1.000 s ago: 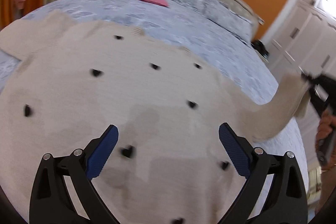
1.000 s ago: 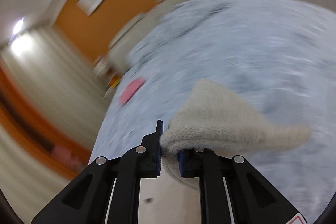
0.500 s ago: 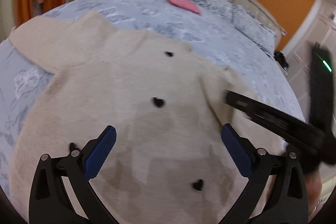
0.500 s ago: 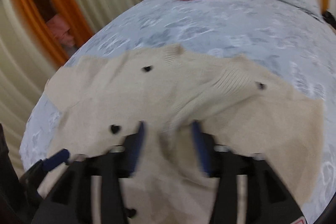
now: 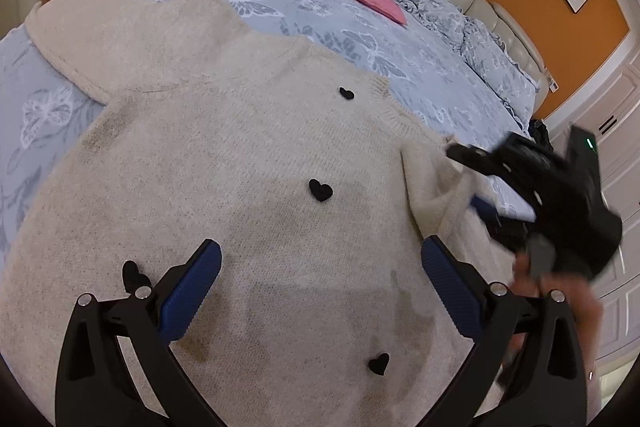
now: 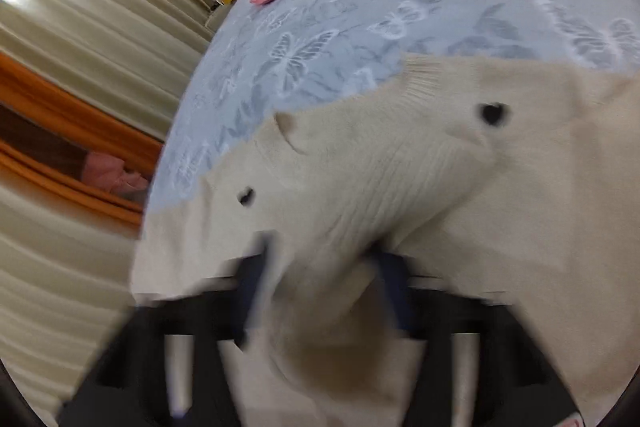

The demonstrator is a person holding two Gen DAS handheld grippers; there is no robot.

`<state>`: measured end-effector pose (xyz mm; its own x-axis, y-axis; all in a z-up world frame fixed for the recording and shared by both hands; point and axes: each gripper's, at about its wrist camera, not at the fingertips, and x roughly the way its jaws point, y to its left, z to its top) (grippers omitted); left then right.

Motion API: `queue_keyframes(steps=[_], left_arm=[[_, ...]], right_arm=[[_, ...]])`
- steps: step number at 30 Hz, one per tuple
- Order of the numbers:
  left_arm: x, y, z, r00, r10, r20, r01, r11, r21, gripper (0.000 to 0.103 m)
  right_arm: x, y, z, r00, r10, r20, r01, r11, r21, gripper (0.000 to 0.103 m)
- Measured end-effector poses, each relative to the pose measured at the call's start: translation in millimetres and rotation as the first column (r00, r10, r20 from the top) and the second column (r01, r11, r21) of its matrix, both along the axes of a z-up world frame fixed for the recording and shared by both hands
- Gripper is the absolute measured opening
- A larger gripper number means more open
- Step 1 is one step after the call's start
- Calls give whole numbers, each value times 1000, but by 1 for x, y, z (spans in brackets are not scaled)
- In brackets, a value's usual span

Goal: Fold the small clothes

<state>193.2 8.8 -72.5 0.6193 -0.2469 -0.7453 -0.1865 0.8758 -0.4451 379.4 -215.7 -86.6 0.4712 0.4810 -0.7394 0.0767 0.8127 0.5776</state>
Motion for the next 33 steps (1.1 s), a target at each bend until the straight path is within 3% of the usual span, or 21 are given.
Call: queue_keyframes(steps=[3,5,6,7,8,9,10,12,14,16,17,19,21,25,28,30,31,32,33], left_arm=[[2,0,-2,1000,-5,-3,5,1000,-8,98],[3,1,-2,1000,-9,-1,9,1000,-19,98],[1,7,-3,1000,9,13,-9,999,-47,98],[2,10,-4,1000,27,3,-27,998,-51,98],[4,13,-6,999,32,-11,-33,998,-59,98],[6,15,-7,1000,28,-13,-29,997,-72,98],[7,18,-8,999,33,-15,-34,996,-79,98],[9,21,-10,999,47,-16,-48,995,-84,98],[12,23,-10,999,52,-12,-53,994,-96,98],[15,25,-12,998,60,-12,-61,991,-115,98],[16,27,-15,998,60,-15,-61,990,-128,98],[19,29,-19,998,57,-18,-59,987,-150,98],[20,30,-21,998,60,-5,-60,984,-166,98],[25,33,-22,996,84,38,-73,971,-229,96],[38,31,-18,994,81,71,-63,972,-226,80],[52,27,-21,995,39,88,-17,972,-234,46],[61,23,-25,996,10,87,11,971,-239,34],[66,21,-28,996,-4,86,25,970,-242,13],[70,17,-30,995,-20,94,43,970,-239,0]], right_arm=[[9,54,23,983,176,61,-176,984,-3,14],[3,98,36,932,352,81,-351,936,-24,16],[-1,115,44,903,421,84,-413,906,-96,19],[-5,121,49,894,438,95,-424,896,-135,21],[-12,121,58,892,434,126,-412,895,-170,30],[-18,115,66,897,417,150,-388,902,-189,47],[-26,101,74,909,374,184,-333,918,-217,51],[-41,70,79,934,284,217,-230,942,-244,54],[-68,21,78,965,129,228,-54,950,-309,54],[-99,-16,69,973,-1,229,89,923,-374,54],[-123,-42,59,969,-88,229,180,889,-421,54],[-143,-71,41,960,-183,213,264,849,-458,55],[-160,-102,18,951,-262,166,309,856,-416,55],[-162,-131,0,933,-335,130,359,888,-287,56],[-145,-143,-7,931,-351,103,365,915,-174,63],[-129,-146,-17,935,-343,85,352,927,-130,61],[-127,-147,-22,939,-332,87,341,933,-114,54],[-128,-147,-24,946,-309,101,319,943,-97,23],[-126,-147,-23,951,-290,110,299,952,-72,19]])
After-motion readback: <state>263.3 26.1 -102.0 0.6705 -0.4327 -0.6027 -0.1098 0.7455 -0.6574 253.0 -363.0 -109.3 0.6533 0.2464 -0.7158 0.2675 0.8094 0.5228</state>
